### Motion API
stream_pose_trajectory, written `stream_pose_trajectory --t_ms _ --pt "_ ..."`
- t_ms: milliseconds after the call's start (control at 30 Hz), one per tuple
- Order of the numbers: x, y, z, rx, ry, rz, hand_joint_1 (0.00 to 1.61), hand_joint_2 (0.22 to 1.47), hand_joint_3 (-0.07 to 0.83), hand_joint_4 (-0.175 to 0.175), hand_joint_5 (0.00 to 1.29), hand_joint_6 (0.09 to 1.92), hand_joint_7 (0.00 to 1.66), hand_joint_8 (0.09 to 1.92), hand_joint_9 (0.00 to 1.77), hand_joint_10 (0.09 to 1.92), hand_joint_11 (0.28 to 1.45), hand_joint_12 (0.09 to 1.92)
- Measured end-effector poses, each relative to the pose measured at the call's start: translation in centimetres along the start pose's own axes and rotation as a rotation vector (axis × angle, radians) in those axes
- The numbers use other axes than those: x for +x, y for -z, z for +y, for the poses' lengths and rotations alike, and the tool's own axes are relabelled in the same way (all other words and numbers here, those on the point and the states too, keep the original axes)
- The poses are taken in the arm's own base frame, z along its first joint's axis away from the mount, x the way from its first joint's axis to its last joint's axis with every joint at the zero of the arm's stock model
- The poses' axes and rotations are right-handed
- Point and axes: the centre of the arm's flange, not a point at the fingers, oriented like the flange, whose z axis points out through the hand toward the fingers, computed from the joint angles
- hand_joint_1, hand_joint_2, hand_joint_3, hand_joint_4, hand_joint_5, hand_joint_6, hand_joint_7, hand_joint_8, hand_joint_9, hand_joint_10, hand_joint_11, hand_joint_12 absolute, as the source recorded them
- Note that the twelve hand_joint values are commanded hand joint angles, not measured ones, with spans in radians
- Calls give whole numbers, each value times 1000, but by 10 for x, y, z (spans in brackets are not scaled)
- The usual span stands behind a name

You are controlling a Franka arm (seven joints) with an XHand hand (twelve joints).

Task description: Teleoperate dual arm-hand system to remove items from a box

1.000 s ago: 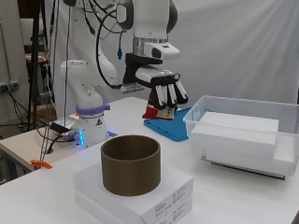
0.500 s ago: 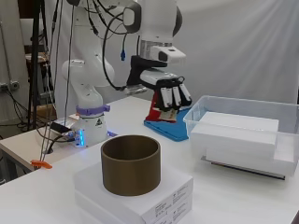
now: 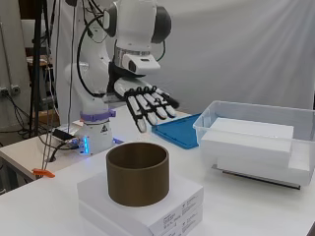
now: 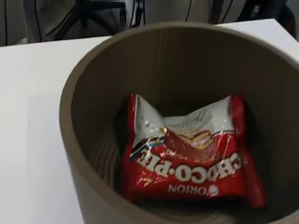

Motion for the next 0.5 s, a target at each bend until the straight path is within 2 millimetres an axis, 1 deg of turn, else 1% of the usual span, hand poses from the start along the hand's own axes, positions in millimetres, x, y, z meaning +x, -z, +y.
stream_pose_trajectory --t_ms 67,100,133,167,200,233,300,367,400,433,500 --pt "-15 15 3 -18 -38 10 1 742 15 -31 0 87 24 87 220 87 450 87" --pt "-31 27 9 -45 -94 -1 0 763 13 -27 11 87 48 87 233 87 450 87" --pt "-39 32 12 -62 -122 -18 0 782 12 -22 29 87 80 87 256 87 454 87" --pt "-42 35 14 -77 -133 -37 0 798 9 -15 55 87 120 87 284 87 463 87" --pt "-38 36 12 -84 -122 -50 0 810 7 -9 79 87 151 87 305 87 469 87" --pt "-26 36 8 -83 -93 -55 0 820 7 -4 98 87 172 87 319 87 475 87" --pt "12 33 -12 -61 0 -37 0 833 7 4 123 87 203 87 343 87 484 87" --pt "44 36 -34 -41 80 -3 0 838 3 13 168 87 304 87 417 87 506 87" --pt "55 41 -45 -42 114 13 0 837 1 16 184 87 330 87 435 87 511 87" --pt "62 50 -55 -51 138 25 0 836 0 18 194 87 338 87 442 87 514 87" --pt "69 77 -76 -88 161 45 0 837 0 19 198 87 341 87 449 87 522 87"
